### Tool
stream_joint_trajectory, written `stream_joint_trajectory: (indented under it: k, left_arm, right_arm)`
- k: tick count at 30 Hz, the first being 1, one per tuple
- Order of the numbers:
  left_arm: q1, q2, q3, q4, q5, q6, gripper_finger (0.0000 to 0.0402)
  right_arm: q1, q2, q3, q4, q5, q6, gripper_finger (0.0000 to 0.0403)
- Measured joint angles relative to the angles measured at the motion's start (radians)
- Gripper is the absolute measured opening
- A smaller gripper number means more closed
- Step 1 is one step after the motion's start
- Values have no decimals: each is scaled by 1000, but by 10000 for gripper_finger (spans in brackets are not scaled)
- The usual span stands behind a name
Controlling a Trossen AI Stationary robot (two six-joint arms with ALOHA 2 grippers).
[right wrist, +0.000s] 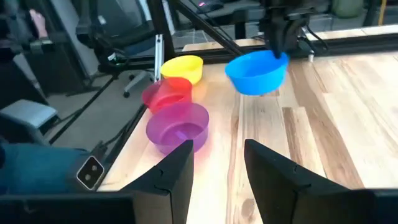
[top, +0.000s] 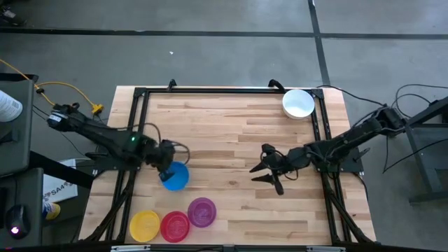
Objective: Nest bowls inside each other
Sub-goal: Stack the blue bowl on the white bowl
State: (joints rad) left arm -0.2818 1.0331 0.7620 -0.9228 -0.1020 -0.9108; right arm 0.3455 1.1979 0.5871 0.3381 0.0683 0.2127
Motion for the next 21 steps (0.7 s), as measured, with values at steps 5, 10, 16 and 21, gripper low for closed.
stream_joint_trajectory:
  k: [5,10,16,21]
  left_arm:
    - [111,96,89,2,64,133,0]
    - [193,244,203,1,128,253,0]
    - [256,395,373,0,161,399,0]
    - [297,464,495,3,167,430,0]
  right_arm:
    - [-61,42,72,-53,-105,-67,136]
    - [-99,94,185,-164,-196,-139,136]
    - [-104,173,298,-335,-200,-226,136]
    - [-103,229,367,-423,-198,-286,136]
